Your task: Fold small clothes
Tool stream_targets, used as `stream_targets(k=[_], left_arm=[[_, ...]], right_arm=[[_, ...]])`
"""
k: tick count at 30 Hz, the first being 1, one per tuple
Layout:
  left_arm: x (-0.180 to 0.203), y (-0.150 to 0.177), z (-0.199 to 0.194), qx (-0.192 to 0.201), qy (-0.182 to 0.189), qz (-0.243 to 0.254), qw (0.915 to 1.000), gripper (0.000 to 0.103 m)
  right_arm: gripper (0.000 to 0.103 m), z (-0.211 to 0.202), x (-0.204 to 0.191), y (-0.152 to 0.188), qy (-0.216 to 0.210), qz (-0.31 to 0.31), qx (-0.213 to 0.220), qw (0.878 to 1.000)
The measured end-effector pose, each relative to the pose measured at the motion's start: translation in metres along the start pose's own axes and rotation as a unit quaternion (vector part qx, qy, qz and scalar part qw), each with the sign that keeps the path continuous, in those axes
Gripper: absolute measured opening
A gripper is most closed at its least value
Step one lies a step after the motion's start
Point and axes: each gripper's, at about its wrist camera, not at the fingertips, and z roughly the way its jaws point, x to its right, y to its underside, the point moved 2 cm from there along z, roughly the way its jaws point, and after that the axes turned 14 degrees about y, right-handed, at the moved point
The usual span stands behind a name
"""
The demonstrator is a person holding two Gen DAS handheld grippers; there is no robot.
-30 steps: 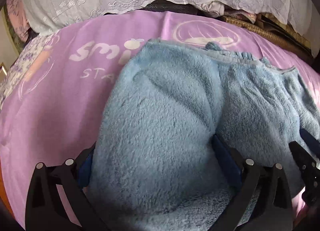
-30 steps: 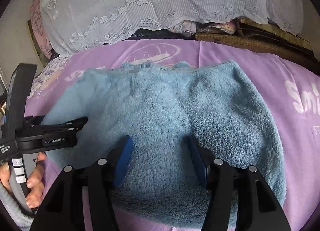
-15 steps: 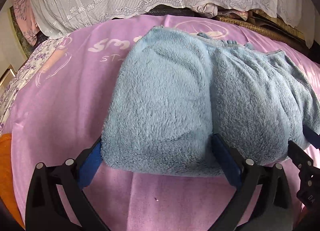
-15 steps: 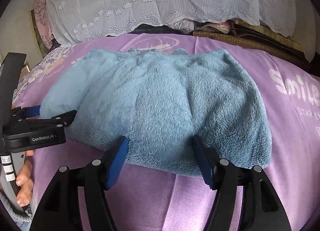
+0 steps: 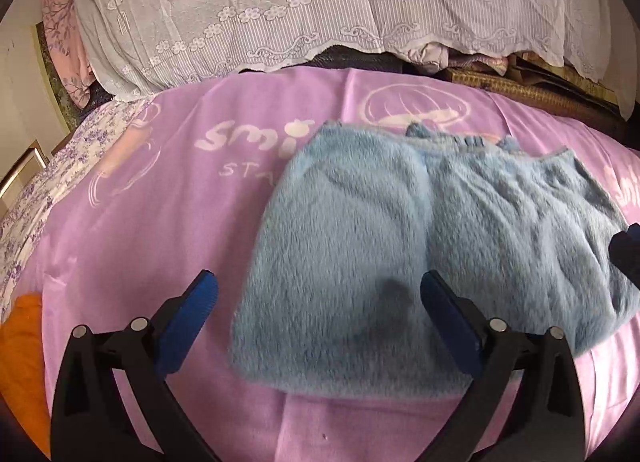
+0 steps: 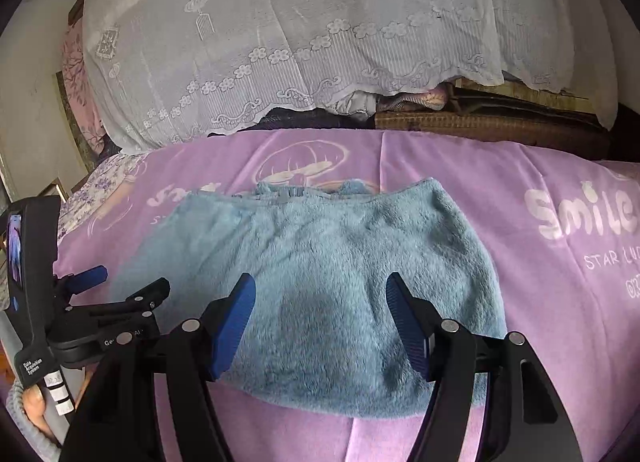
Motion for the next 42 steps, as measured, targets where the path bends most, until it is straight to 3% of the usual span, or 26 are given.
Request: stream_targets(k=[3, 5, 11, 16, 20, 21, 23, 26, 29, 33, 37, 40, 42], left_arm=[[-0.001, -0.005, 0.013, -0.005, -0.006, 0.002, 1.0, 0.099], [-0.003, 0.002, 0.035, -0.036, -0.009, 0.005, 0.9993, 0.099], [-0.015, 0.003, 0.038, -0.046, 0.029, -0.026, 0.9982, 0.099], [-0.031, -0.031, 0.02, -0.014, 0.058, -0.061, 0.9964, 0.099], [-0.035, -0.058, 0.045, -0.034, 0.074, -0.076, 0.9938, 0.099], [-0.035, -0.057, 0.055, -0.044, 0.071, -0.074, 0.9938, 0.099], [-0.036, -0.042, 0.088, -0.079, 0.03, -0.065, 0.9943, 0.099], [-0.044, -0.037, 0.092, -0.077, 0.057, -0.091, 0.9913, 0.099], [-0.048, -0.032, 0.077, -0.059, 0.058, -0.1, 0.9916, 0.099], [-0.034, -0.021, 0.022, -0.007, 0.077, -0.071, 0.9945, 0.098], [-0.008, 0.0, 0.008, -0.016, 0.087, -0.039, 0.9953, 0.098], [0.017, 0.018, 0.03, -0.051, 0.025, 0.024, 0.9981, 0.099], [0.023, 0.02, 0.029, -0.044, 0.002, 0.041, 0.9982, 0.099]], right_arm=[[0.076, 0.019, -0.008, 0.003, 0.011, -0.011, -0.015, 1.0], [0.08, 0.044, -0.011, 0.019, 0.021, -0.022, -0.055, 0.998], [0.082, 0.047, -0.01, 0.026, 0.011, -0.02, -0.047, 0.999], [0.082, 0.028, 0.003, -0.006, -0.006, 0.014, -0.012, 1.0], [0.082, 0.054, 0.019, -0.036, -0.007, 0.044, -0.031, 0.999], [0.082, 0.066, 0.024, -0.036, -0.012, 0.057, -0.046, 0.997], [0.082, 0.095, 0.039, -0.022, -0.002, 0.083, -0.086, 0.993], [0.082, 0.101, 0.044, -0.008, -0.016, 0.081, -0.066, 0.994], [0.082, 0.088, 0.046, -0.009, -0.012, 0.09, -0.053, 0.994], [0.082, 0.05, 0.048, -0.007, -0.013, 0.098, -0.022, 0.995], [0.087, 0.025, 0.043, 0.015, 0.015, 0.065, -0.019, 0.998], [0.09, 0.036, 0.037, 0.036, 0.041, 0.03, -0.048, 0.998], [0.091, 0.032, 0.036, 0.034, 0.039, 0.029, -0.045, 0.998]])
